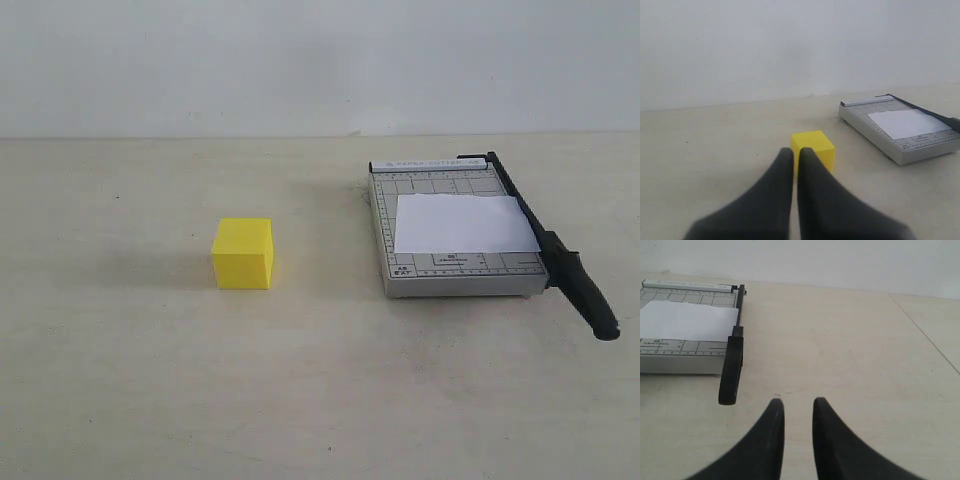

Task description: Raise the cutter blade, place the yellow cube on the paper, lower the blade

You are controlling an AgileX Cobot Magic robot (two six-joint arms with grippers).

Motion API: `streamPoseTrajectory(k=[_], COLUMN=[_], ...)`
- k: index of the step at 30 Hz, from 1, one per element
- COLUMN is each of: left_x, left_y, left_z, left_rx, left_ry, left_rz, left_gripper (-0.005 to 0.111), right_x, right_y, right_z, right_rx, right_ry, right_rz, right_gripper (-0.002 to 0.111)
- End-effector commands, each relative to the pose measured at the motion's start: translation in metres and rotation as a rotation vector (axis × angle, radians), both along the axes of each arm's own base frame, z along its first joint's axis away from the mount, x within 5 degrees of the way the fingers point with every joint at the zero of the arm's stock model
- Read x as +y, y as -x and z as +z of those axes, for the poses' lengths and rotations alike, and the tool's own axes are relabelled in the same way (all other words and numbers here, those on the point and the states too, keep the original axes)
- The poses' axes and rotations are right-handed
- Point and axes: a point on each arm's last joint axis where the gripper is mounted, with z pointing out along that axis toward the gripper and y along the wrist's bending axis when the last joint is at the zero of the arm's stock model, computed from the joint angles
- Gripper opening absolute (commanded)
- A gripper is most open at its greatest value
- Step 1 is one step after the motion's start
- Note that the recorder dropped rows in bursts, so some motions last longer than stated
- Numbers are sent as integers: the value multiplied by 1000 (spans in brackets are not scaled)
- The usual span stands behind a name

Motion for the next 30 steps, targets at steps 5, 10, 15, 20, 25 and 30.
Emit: streamPoseTrajectory(k=[5, 10, 15, 20, 25, 30], left_x=[0, 0, 0, 0, 0, 0], left_y=[0, 0, 0, 0, 0, 0], left_z=[-1, -1, -1, -1, -1, -1], left_rx=[6, 6, 6, 6, 6, 6], left_ry=[24, 24, 24, 24, 24, 24], left_rz=[5, 5, 5, 5, 5, 5], left_gripper=[4, 4, 4, 4, 4, 4], right_x=[0, 0, -2, -3, 0, 5], right_y=[0, 0, 0, -1, -3, 1], right_z=[0, 0, 1, 4, 21, 54], right_rx=[-15, -15, -12, -38, -230, -638], right_ry=[2, 2, 77, 129, 129, -189], right_rz=[-5, -5, -2, -2, 20, 59], right_gripper=[21, 21, 21, 21, 21, 21])
